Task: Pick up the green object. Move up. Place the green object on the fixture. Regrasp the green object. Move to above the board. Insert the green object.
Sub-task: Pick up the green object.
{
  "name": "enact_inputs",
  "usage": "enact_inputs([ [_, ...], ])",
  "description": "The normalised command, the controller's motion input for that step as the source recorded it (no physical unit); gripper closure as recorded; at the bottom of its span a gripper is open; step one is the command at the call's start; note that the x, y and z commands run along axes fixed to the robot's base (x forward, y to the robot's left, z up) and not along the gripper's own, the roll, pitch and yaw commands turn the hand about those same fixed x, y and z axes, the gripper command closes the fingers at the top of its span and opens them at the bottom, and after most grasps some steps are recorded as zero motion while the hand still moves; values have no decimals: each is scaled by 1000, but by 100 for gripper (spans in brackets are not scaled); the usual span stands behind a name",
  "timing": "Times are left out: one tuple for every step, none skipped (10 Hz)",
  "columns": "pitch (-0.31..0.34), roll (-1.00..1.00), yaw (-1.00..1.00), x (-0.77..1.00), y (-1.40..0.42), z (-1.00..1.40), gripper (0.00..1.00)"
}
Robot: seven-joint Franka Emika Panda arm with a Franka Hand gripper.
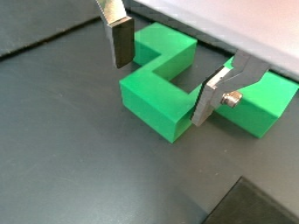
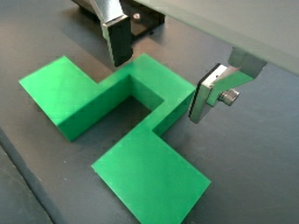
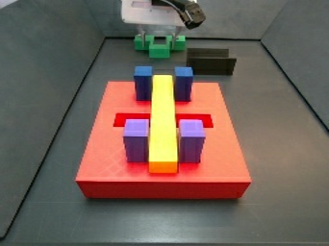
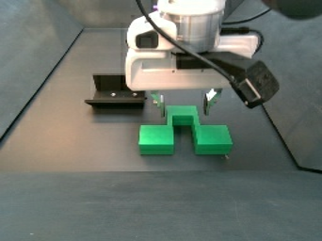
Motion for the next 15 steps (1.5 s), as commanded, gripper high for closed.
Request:
enact_inputs([
  [-36, 0, 11, 0, 0, -317, 0],
  [-24, 0, 9, 0, 0, -263, 0],
  [-19, 0, 0, 0, 0, -234, 0],
  [-14, 0, 0, 0, 0, -194, 0],
  [0, 17, 9, -11, -100, 0, 0],
  [0, 0, 0, 0, -43, 0, 0],
  [-4, 0, 0, -11, 0, 0, 0],
  [0, 1, 0, 0, 0, 0, 0],
  [0, 0, 0, 0, 0, 0, 100],
  [0, 0, 0, 0, 0, 0, 100],
  [0, 0, 0, 0, 0, 0, 100],
  [0, 0, 0, 0, 0, 0, 100],
  [0, 0, 0, 0, 0, 0, 100],
  [0, 0, 0, 0, 0, 0, 100],
  [0, 0, 0, 0, 0, 0, 100],
])
